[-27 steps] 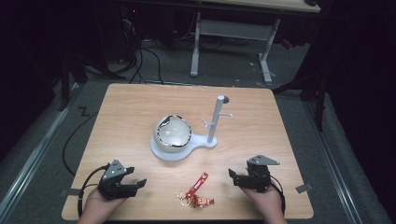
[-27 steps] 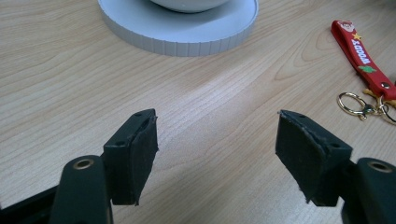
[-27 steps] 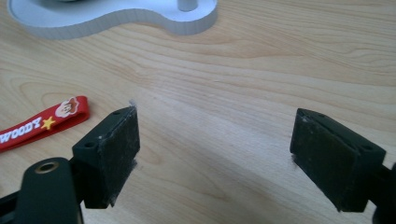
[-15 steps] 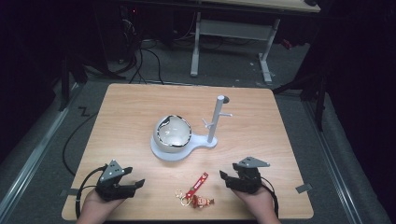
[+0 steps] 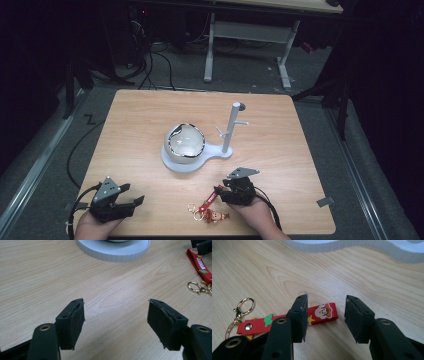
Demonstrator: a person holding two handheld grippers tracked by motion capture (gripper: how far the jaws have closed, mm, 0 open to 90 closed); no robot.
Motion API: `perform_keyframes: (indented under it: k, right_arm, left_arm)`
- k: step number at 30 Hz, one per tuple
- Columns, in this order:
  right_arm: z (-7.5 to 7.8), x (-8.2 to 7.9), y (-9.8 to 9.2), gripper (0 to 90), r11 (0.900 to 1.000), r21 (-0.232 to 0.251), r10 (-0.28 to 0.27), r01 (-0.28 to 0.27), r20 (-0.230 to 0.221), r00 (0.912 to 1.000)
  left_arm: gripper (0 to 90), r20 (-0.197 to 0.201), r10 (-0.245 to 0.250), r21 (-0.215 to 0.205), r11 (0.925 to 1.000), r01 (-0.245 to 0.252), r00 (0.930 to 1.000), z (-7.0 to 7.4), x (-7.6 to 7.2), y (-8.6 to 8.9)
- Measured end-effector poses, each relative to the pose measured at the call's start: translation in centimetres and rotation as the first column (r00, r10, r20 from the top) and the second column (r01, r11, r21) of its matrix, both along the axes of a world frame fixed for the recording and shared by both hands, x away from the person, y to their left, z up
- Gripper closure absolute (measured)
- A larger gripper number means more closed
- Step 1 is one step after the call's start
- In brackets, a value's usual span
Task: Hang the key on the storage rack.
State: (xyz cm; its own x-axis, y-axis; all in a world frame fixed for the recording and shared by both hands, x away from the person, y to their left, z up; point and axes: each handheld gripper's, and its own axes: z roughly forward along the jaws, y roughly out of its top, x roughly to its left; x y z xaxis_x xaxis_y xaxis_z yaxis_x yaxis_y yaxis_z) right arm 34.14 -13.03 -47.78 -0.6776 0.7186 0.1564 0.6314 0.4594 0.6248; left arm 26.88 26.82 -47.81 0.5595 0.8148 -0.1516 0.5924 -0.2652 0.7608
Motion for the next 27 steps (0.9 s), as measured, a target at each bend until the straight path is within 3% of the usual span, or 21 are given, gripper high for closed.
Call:
perform_keyframes:
  k: [3,5,7,8,11,12,17,25,27]
  right_arm:
    - [-0.4,-0.2,0.6,58.7,0.999,-0.027,0.021,-0.021,-0.003,0.9998]
    - [-0.5,-0.5,1.1,62.5,0.998,-0.061,0.031,-0.029,0.031,0.999]
    - [-0.5,-0.7,1.3,64.1,0.998,-0.065,0.028,-0.025,0.039,0.9989]
    - [-0.4,-0.6,1.2,71.3,0.998,-0.065,0.026,-0.023,0.036,0.999]
    - [-0.4,-0.5,1.0,73.6,0.998,-0.058,0.023,-0.022,0.025,0.9994]
    - [0.0,-0.6,0.8,82.8,0.998,-0.058,0.027,-0.024,0.048,0.9985]
    - [0.1,-0.8,0.9,83.9,0.997,-0.068,0.041,-0.036,0.07,0.9967]
    - [1.9,-0.9,0.0,84.4,1.0,-0.01,-0.008,0.01,0.159,0.9872]
    - [3.0,-0.7,-0.9,84.6,0.998,0.03,-0.053,0.048,0.205,0.9774]
  left_arm:
    - [30.4,-0.002,0.004,0.002,1.0,-0.004,1.0,0.0,-0.1,0.1]
    - [30.4,-0.004,0.005,0.009,1.0,-0.005,1.0,-0.1,-0.3,0.2]
    - [30.4,-0.003,0.006,0.009,0.9999,-0.006,1.0,-0.1,-0.3,0.2]
    - [30.4,-0.005,0.007,0.013,0.9999,-0.006,1.0,-0.2,-0.4,0.2]
    - [30.4,-0.009,0.011,0.007,0.9999,-0.011,0.9999,-0.2,-0.4,0.3]
    - [30.5,-0.008,0.013,0.008,0.9999,-0.013,0.9999,-0.2,-0.4,0.4]
    - [30.5,-0.011,0.01,0.015,0.9998,-0.01,0.9999,-0.2,-0.4,0.2]
    - [30.4,-0.003,0.001,0.023,0.9997,-0.001,1.0,-0.1,-0.4,0.1]
    - [30.5,-0.004,0.016,0.003,0.9999,-0.016,0.9999,0.0,-0.6,0.5]
